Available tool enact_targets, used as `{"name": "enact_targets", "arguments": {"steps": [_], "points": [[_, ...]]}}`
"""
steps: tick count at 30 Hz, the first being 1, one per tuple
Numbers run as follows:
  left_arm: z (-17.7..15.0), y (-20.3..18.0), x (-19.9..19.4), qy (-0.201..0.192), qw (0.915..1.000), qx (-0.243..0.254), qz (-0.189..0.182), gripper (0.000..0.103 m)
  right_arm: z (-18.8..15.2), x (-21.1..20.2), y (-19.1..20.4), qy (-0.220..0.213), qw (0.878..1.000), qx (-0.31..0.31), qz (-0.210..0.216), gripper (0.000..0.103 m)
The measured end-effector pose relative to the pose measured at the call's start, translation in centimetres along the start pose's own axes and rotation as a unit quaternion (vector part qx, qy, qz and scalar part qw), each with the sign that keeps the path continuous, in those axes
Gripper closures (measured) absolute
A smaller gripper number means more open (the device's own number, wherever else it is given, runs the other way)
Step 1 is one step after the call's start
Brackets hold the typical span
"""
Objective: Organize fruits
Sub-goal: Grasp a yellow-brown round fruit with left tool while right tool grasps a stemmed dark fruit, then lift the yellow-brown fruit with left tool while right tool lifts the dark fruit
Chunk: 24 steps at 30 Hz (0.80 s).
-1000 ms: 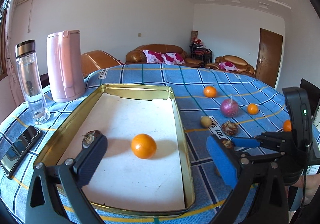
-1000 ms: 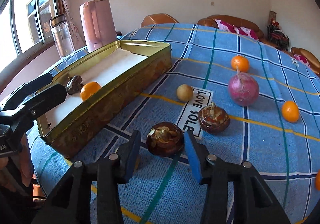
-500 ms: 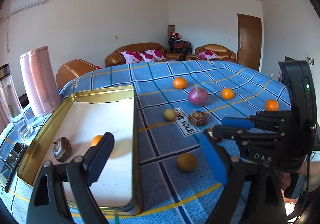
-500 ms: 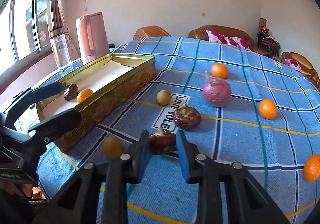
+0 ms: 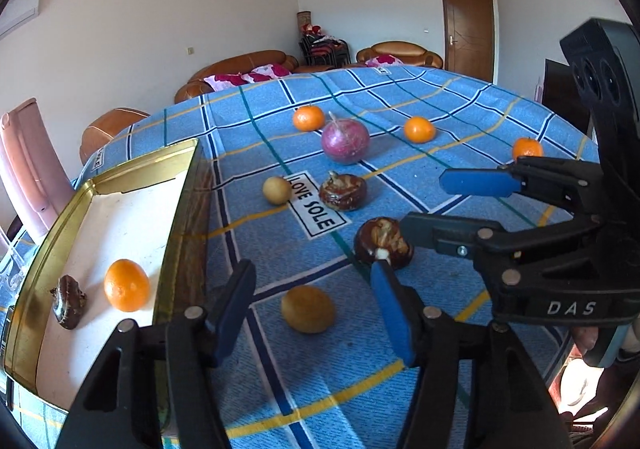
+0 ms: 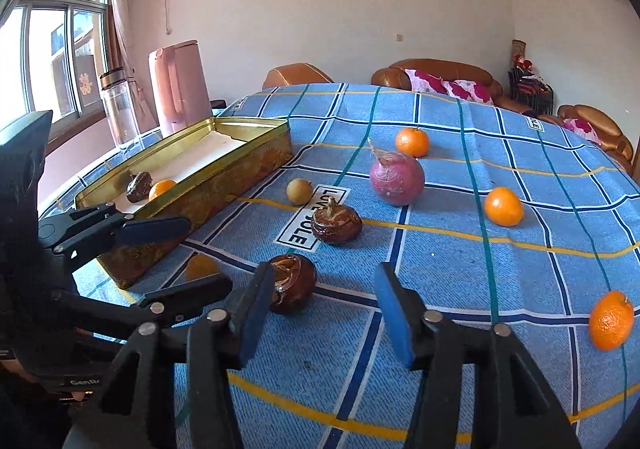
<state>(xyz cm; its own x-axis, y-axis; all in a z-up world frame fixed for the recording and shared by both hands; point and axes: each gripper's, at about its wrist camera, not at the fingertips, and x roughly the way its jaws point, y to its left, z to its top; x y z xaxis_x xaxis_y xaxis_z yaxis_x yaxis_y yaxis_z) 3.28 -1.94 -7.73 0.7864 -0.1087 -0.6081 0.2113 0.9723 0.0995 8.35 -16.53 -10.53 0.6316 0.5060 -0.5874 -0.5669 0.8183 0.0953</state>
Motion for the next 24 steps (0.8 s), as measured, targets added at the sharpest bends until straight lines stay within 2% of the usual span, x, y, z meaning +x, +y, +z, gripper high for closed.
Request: {"name": "enact_targets", "arguments": {"steps": [2,4,6,10,14,16,17,19,20,21,23,24], "points": [[-0.1,-0.1,0.0,0.002,0.9998,0.000,-0.018,0.050,0.1,0.1,-0.1,0.004,1.000,0.003,0.002,0.043],[-0.4,-0.3,0.4,0.008,0.9999,0.011,-0.008,0.050,0.3,0.3,0.2,0.005,1.000,-0.005,0.006,0.043],[-0.6,-0.1,0.9,0.019,0.9998,0.009,-0.006,0.057,0.4,0.9,0.7,0.019,1.000,-0.019,0.006,0.043],[-0.6,0.2,1.3,0.032,0.9994,0.009,-0.005,0.057,0.6,2.3,0.7,0.053,0.998,-0.018,0.013,0.043],[-0.6,1.9,2.0,0.058,0.9964,-0.038,-0.048,0.058,0.7,3.3,0.0,0.077,0.996,0.002,0.036,0.043],[-0.6,2.2,2.1,0.062,0.9954,-0.048,-0.055,0.059,0.6,3.5,0.1,0.084,0.996,-0.001,0.040,0.043],[-0.7,2.1,2.2,0.062,0.9954,-0.048,-0.054,0.063,0.5,3.6,0.2,0.088,0.995,-0.003,0.037,0.043],[-0.7,2.2,2.2,0.060,0.9951,-0.055,-0.055,0.066,0.3,4.0,0.6,0.104,0.994,-0.015,0.043,0.048],[-0.7,2.3,2.3,0.059,0.9948,-0.058,-0.058,0.072,0.3,4.1,0.8,0.106,0.993,-0.022,0.042,0.051],[-0.8,2.4,2.2,0.058,0.9945,-0.062,-0.062,0.072,0.3,4.0,0.9,0.107,0.993,-0.027,0.039,0.051],[-0.8,2.5,2.1,0.055,0.9947,-0.062,-0.061,0.072,0.2,3.8,1.0,0.101,0.994,-0.028,0.038,0.062],[-0.8,2.5,2.0,0.051,0.9949,-0.062,-0.061,0.072,0.3,3.5,0.8,0.095,0.995,-0.025,0.037,0.062]]}}
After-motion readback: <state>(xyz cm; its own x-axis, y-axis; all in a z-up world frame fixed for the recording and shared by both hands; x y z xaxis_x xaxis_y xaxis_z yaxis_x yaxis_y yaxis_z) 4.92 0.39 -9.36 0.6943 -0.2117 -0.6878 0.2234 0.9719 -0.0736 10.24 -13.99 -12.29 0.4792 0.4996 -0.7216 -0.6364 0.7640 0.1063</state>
